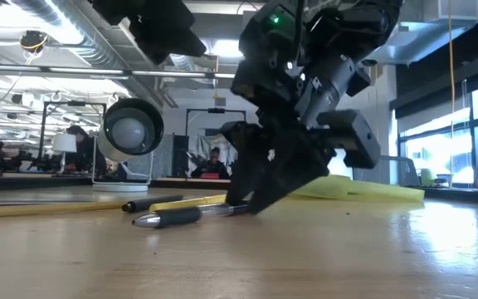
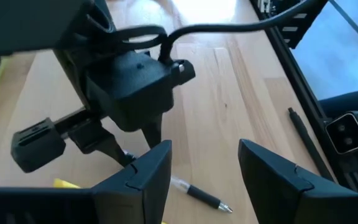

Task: Pick & place school supplies into a supply box
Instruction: Put the black pen into the yellow supply box

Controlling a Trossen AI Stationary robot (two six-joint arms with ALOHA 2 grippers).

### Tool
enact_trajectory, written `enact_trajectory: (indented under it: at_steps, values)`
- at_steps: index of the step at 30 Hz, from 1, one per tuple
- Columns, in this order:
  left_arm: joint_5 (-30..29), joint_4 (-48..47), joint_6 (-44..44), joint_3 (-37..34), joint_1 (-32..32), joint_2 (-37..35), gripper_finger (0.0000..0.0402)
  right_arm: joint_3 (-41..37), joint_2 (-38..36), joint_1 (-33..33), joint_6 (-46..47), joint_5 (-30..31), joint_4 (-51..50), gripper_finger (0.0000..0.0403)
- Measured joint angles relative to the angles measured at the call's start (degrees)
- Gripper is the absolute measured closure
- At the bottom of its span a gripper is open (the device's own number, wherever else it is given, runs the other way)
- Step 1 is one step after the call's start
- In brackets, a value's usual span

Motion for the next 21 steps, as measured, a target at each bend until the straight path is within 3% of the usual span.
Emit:
enact_trajectory:
  at_steps: [7, 17, 21]
  values:
    - [0.0, 0.0, 0.0, 0.0, 0.0, 0.0, 0.0225, 0.2, 0.2, -0.1, 1.0, 1.9, -1.0, 0.0250]
    - [0.1, -0.1, 0.0, 0.0, 0.0, 0.0, 0.0229, 0.4, 0.1, -0.2, 0.9, 0.8, -4.3, 0.0335]
    - [0.1, -0.1, -0.1, 0.0, 0.0, 0.0, 0.0229, 0.3, 0.1, -0.2, 1.8, 1.0, -4.6, 0.0340]
